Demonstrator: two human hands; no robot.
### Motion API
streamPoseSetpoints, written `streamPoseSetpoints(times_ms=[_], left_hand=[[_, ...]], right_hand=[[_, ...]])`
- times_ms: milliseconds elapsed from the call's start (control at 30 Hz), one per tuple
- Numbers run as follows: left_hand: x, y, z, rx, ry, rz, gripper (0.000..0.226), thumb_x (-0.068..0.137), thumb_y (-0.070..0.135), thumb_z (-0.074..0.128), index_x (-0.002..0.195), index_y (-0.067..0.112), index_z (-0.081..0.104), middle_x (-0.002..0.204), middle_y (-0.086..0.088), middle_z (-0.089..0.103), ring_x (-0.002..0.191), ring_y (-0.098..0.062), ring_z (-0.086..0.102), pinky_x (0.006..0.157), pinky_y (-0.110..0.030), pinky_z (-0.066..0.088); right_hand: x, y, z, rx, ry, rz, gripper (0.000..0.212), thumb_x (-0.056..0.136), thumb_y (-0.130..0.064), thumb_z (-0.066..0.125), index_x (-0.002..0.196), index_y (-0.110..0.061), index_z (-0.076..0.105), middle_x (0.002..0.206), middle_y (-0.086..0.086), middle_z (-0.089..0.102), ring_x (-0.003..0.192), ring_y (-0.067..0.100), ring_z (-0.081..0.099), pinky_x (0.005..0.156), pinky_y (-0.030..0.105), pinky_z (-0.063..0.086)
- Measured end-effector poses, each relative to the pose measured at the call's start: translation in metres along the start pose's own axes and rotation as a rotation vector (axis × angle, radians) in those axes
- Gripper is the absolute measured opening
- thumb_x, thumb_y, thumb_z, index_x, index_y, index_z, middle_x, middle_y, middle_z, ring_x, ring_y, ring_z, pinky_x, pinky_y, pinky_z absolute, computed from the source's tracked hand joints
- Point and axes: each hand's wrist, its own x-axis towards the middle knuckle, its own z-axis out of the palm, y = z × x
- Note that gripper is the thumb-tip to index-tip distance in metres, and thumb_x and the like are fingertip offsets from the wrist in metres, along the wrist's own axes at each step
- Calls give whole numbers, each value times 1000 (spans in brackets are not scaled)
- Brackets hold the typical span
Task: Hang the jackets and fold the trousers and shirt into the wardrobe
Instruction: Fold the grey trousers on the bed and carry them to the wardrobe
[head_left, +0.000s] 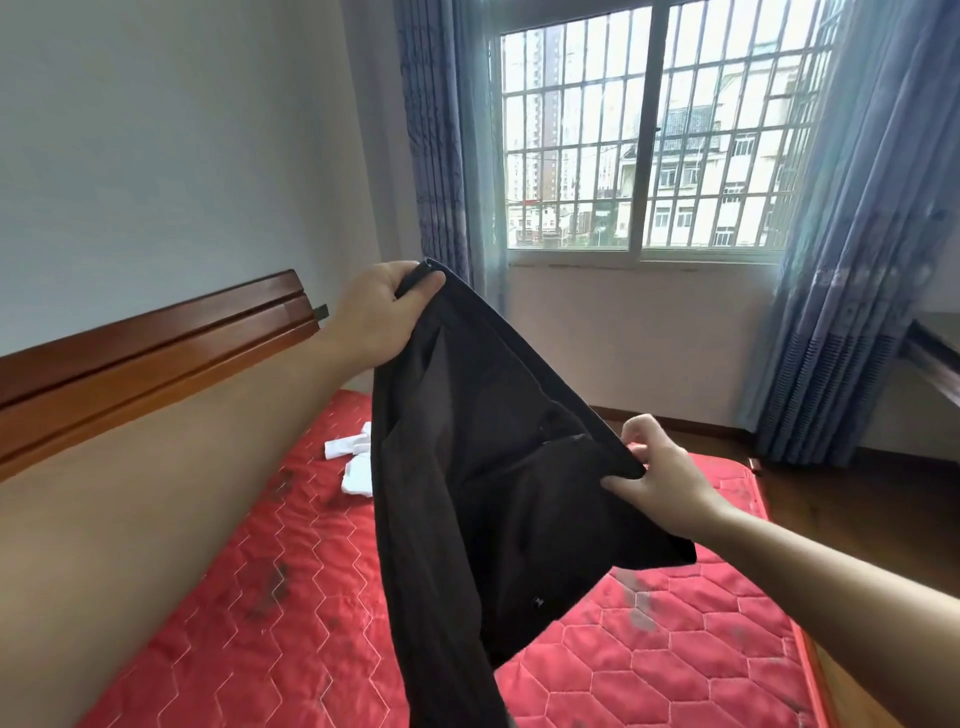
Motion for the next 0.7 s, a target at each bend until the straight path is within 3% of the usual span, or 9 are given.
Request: streamPoseSetpoints(times_ms=[67, 167, 267, 333, 433, 467, 533, 600, 700], left_hand=[[-3, -6, -3, -6, 14, -35, 27, 99, 34, 53, 76, 28, 64, 69, 16, 65, 63, 9, 59, 58, -6, 40], [-9, -19, 6, 31, 30, -168, 33, 99, 34, 53, 72, 17, 64, 64, 7, 61, 57, 1, 57, 52, -9, 38], [-17, -33, 21, 106, -9, -331, 35, 97, 32, 55, 74, 7, 64, 69, -2, 60, 67, -19, 56, 61, -27, 40], [-25, -42, 26, 128, -48, -408, 30, 96, 32, 57, 74, 13, 63, 69, 2, 59, 69, -17, 55, 57, -25, 39], [-38, -50, 32, 92, -221, -474, 24, 95, 32, 61, 76, 17, 64, 72, 4, 63, 65, -12, 59, 48, -17, 45], [-42, -50, 34, 51, -315, -485, 19, 95, 30, 62, 82, 16, 67, 76, 1, 66, 66, -13, 61, 51, -17, 50], [-45, -46, 36, -3, -513, -487, 19, 95, 27, 62, 101, 11, 69, 91, -7, 72, 78, -21, 69, 70, -32, 60], [-45, -43, 40, -16, -657, -482, 24, 94, 27, 63, 109, 9, 68, 101, -11, 73, 92, -26, 71, 82, -42, 60], [-50, -35, 61, 31, -713, -451, 25, 93, 33, 64, 109, 14, 67, 99, -6, 72, 87, -18, 70, 73, -29, 59]], right_hand=[[-3, 3, 3, 35, -90, 114, 59, 74, -12, 78, 108, -42, 40, 83, -2, 72, 74, 11, 68, 60, 22, 51], [-1, -2, 11, 14, -111, 282, 7, 86, -22, 70, 82, -25, 65, 84, 3, 74, 67, 10, 66, 57, 23, 50], [13, -11, 8, -8, -218, 405, 19, 92, -31, 61, 85, -15, 68, 79, 4, 73, 64, 14, 68, 53, 22, 52], [22, -18, -4, 5, -282, 430, 17, 92, -30, 62, 89, -14, 66, 77, 5, 73, 62, 17, 69, 53, 24, 53], [32, -21, -31, 137, -342, 513, 16, 93, -21, 64, 92, -5, 64, 67, 7, 72, 50, 17, 66, 46, 25, 52], [34, -21, -40, 182, -382, 545, 15, 93, -18, 63, 92, -3, 64, 67, 9, 72, 50, 17, 67, 46, 25, 53], [36, -21, -58, 201, -428, 556, 19, 93, -17, 64, 94, 2, 64, 76, 14, 73, 56, 21, 68, 49, 27, 55], [38, -18, -73, 107, -391, 499, 22, 91, -20, 67, 93, 2, 66, 78, 15, 72, 56, 21, 67, 48, 26, 53], [35, -7, -87, -335, -408, 376, 25, 88, -34, 69, 86, -9, 69, 78, 7, 74, 60, 19, 66, 53, 23, 50]])
